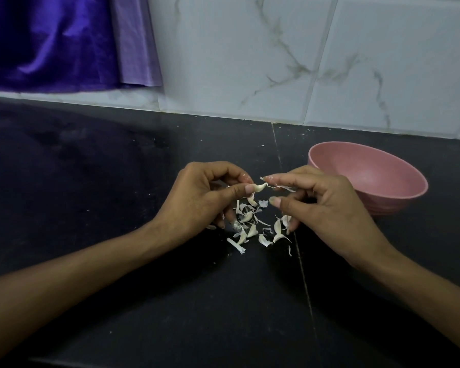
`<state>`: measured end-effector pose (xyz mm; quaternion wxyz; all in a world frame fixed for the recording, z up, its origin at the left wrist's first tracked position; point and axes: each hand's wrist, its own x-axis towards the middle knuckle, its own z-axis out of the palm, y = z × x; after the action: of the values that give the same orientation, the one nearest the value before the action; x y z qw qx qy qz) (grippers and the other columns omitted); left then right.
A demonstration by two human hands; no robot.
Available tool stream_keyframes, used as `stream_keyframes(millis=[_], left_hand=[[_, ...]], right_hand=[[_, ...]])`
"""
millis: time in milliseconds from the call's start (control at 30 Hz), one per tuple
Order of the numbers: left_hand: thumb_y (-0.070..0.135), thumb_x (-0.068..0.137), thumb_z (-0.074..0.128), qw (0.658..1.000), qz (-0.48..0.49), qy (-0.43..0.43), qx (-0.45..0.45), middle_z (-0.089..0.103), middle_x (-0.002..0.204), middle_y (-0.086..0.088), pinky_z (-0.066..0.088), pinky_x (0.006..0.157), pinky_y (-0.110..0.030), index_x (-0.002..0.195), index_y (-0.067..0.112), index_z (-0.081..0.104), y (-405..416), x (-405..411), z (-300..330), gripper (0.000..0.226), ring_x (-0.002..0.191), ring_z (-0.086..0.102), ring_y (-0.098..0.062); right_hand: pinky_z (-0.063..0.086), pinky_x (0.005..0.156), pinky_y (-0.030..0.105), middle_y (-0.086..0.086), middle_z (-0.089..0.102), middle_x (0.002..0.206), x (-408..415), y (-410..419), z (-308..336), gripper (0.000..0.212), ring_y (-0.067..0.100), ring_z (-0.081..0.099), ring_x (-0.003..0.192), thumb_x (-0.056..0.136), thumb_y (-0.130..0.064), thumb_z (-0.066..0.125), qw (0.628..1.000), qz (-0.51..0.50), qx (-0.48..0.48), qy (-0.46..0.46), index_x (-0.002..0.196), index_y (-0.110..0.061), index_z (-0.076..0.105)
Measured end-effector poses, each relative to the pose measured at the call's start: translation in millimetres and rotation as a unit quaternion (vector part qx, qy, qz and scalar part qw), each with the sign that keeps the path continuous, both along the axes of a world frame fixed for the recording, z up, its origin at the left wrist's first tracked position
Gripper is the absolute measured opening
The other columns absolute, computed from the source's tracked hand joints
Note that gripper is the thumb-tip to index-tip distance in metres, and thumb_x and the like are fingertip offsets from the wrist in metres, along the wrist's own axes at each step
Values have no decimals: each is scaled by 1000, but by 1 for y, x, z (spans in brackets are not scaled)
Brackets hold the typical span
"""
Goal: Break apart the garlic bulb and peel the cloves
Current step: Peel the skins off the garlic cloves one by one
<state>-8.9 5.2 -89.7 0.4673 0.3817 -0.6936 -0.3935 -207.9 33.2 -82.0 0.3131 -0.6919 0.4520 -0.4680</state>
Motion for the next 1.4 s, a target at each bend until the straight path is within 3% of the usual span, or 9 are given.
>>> stream_keyframes(millis=[267,400,500,733,1000,1400], left_hand=[[21,81,75,1000,-4,0,1,69,69,-5,48,43,-26,85,12,72,-2,0,-2,11,45,60,-19],[22,81,74,1000,-15,-1,-2,70,72,-3,48,43,-25,86,11,72,-2,-2,-2,12,45,60,-17],[23,81,74,1000,-21,-6,-8,71,74,-4,50,44,-27,87,13,72,-2,-1,-3,12,46,60,-18],[25,78,72,999,-52,11,10,70,79,-9,50,43,-27,91,7,70,0,-2,0,22,48,60,-21],[14,84,68,995,-75,30,55,66,66,1,48,40,-26,87,4,66,0,-3,1,11,46,57,-19],[17,76,69,992,-95,17,76,64,56,-1,49,41,-26,85,-2,67,4,-5,3,21,44,57,-15]], right_hand=[[52,51,20,-10,73,98,-1,1,-1,41,10,65,53,85,0,70,1000,-1,3,21,118,-25,68],[50,45,21,-18,68,66,-1,2,-1,18,4,60,47,88,-13,69,999,6,-2,41,104,-20,73],[50,44,22,-19,64,58,-1,2,-1,10,3,59,45,90,-14,68,999,4,-9,49,96,-18,75],[52,45,24,-17,64,58,-1,3,0,8,4,59,46,89,-17,69,998,1,-26,58,93,-20,75],[52,44,27,-9,65,57,-1,2,2,12,10,62,47,79,-26,75,999,12,-39,30,87,-21,68],[51,44,25,-5,64,58,-1,2,0,25,18,63,49,70,-34,77,996,56,-36,60,82,-15,64]])
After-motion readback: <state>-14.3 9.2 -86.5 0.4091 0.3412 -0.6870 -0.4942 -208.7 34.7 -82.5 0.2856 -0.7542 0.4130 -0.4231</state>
